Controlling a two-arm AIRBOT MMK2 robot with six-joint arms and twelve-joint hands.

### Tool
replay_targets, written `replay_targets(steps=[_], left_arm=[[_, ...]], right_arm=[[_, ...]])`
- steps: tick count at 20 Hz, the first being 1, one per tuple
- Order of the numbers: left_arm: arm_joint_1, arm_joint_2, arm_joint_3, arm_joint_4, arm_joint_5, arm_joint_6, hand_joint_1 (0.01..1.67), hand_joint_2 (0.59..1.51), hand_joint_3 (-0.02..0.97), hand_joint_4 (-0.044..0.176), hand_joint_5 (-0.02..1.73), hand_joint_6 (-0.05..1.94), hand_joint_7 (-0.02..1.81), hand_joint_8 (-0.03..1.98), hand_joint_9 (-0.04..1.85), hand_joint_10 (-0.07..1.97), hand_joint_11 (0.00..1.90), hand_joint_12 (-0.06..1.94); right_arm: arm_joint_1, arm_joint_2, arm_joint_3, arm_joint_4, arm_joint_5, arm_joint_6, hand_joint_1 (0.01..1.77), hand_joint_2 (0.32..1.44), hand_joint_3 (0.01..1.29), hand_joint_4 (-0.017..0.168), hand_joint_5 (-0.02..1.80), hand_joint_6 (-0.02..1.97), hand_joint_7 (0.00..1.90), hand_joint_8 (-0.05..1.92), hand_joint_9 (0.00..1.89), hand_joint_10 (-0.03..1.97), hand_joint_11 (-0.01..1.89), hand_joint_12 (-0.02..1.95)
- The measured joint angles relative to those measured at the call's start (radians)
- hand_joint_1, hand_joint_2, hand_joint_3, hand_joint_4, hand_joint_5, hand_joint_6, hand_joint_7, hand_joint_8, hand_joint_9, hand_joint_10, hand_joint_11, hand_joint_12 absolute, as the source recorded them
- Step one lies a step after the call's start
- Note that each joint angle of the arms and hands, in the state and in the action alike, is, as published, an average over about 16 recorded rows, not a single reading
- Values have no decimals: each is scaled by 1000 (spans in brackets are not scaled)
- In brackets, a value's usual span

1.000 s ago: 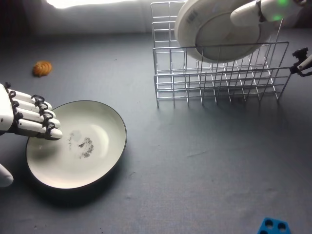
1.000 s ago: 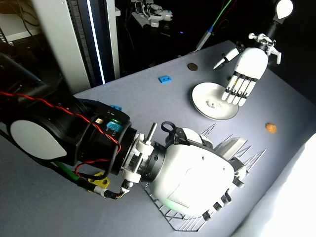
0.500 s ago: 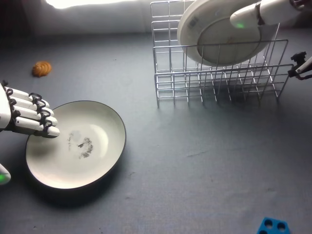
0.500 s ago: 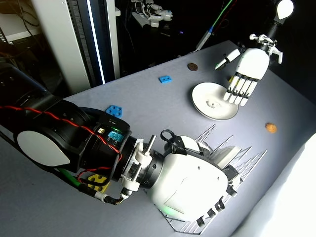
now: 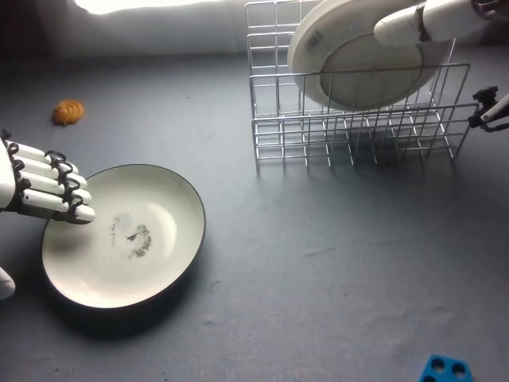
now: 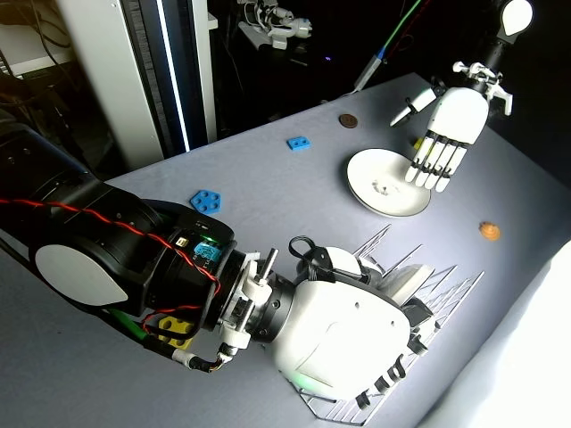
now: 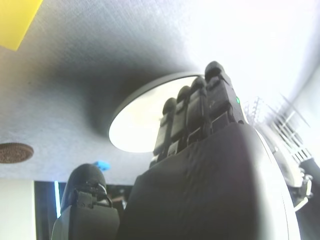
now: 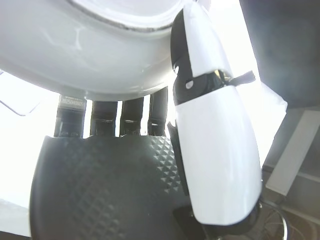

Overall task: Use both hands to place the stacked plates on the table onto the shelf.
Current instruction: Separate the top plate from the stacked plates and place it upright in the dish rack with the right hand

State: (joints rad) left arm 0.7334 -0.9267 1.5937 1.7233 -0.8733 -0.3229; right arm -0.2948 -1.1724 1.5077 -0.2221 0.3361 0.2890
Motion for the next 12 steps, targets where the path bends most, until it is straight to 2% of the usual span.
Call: replay_targets(steps=[8,12], left_arm=[[0,0,4,1,-4,0,15,1120,5,1,21,15,26,-4,2,-3,20,10],[0,0,7,1,-6,0,15,1118,4,1,21,15,27,-4,0,-4,20,10]], right_arm=[[-4,-2,0,1,7,-2,1244,1110,11,11,775,1199,864,1166,870,734,586,1499],[-4,-3,0,1,6,-3,1221,1132,10,6,761,1206,840,1069,809,761,545,1515]])
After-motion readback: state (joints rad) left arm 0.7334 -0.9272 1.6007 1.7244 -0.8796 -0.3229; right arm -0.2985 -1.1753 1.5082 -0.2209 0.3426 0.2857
